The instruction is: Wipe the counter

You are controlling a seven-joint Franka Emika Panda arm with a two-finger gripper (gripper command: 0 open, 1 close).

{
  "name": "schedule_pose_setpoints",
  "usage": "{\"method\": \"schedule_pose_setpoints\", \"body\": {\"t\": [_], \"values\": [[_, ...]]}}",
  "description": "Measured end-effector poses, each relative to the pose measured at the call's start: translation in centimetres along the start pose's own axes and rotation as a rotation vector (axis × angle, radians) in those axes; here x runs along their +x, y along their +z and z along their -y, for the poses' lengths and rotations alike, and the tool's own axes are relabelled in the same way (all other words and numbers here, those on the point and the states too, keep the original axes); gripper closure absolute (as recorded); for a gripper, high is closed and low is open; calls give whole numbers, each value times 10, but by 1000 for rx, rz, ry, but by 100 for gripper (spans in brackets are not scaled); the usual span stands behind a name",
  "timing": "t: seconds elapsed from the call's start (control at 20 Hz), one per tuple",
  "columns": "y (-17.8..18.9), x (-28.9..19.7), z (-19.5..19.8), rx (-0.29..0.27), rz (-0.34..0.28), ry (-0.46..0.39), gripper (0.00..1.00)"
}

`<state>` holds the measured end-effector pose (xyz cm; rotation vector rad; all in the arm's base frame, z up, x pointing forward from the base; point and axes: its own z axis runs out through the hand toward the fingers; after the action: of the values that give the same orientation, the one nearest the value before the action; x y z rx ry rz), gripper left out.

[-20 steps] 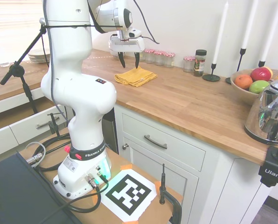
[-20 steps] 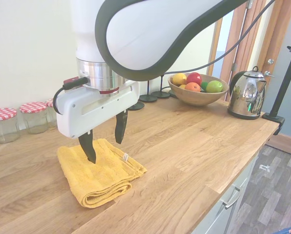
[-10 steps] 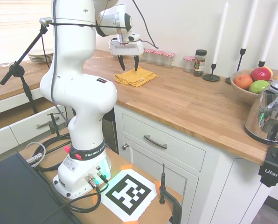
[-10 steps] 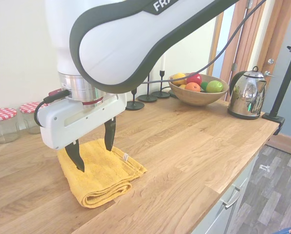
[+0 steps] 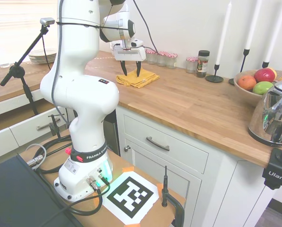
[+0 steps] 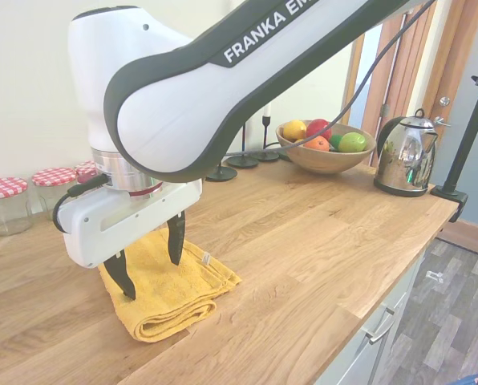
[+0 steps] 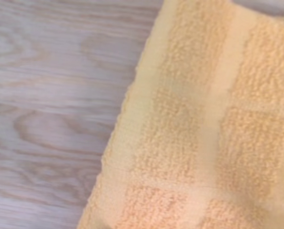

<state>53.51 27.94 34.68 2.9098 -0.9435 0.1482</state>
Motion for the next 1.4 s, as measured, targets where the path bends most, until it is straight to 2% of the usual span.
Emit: {"method": "schedule_pose_setpoints", "body": {"t": [1.4], "values": [[-11,28,-3,33,7,39,100]]}}
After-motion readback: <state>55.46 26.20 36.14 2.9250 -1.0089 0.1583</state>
